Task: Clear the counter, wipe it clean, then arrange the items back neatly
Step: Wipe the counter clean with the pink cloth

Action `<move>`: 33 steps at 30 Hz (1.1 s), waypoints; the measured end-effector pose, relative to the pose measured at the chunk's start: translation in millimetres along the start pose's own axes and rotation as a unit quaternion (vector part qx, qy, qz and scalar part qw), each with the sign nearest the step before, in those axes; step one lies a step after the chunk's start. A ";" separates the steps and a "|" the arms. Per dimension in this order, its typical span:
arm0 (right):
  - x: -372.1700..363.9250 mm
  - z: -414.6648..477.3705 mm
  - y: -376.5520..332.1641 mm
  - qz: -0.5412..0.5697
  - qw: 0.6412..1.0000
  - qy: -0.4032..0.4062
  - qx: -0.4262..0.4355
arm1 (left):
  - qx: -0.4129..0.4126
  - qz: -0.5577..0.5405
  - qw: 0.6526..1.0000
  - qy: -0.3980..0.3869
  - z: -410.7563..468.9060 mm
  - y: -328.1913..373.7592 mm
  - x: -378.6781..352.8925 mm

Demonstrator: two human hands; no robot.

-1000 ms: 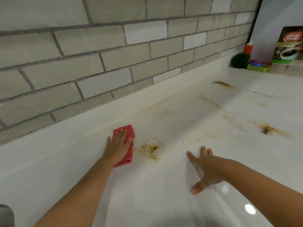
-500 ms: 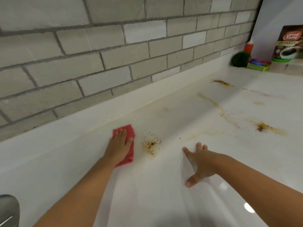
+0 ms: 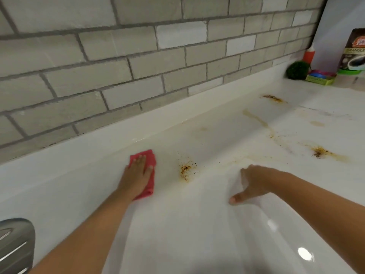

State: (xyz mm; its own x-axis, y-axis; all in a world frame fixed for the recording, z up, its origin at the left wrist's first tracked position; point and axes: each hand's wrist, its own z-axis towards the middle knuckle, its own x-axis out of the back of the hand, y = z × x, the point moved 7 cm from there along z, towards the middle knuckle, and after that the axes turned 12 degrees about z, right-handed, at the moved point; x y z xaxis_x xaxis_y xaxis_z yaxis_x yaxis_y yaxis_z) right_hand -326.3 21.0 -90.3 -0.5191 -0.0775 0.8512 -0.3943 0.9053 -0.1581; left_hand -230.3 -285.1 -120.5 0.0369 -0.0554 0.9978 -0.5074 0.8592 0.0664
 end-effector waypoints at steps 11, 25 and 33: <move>-16.1 9.1 0.3 0.006 1.000 -0.007 0.005 | -0.014 0.012 1.000 -0.014 61.5 30.3 2.5; -12.9 12.7 -2.9 -0.006 1.000 -0.017 -0.009 | -0.070 0.008 0.997 -0.029 37.2 81.8 -4.2; -11.8 7.4 -1.2 0.003 1.000 -0.017 -0.005 | -0.233 -0.027 0.972 0.001 -76.4 154.9 -9.1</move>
State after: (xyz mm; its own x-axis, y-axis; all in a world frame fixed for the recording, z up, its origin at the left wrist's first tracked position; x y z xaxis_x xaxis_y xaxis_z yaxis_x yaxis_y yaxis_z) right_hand -325.3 17.7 -103.9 -0.5473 -0.0866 0.8324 -0.3839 0.9098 -0.1577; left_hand -243.4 -112.6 -119.6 0.0542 -0.1062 0.9929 -0.0592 0.9922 0.1093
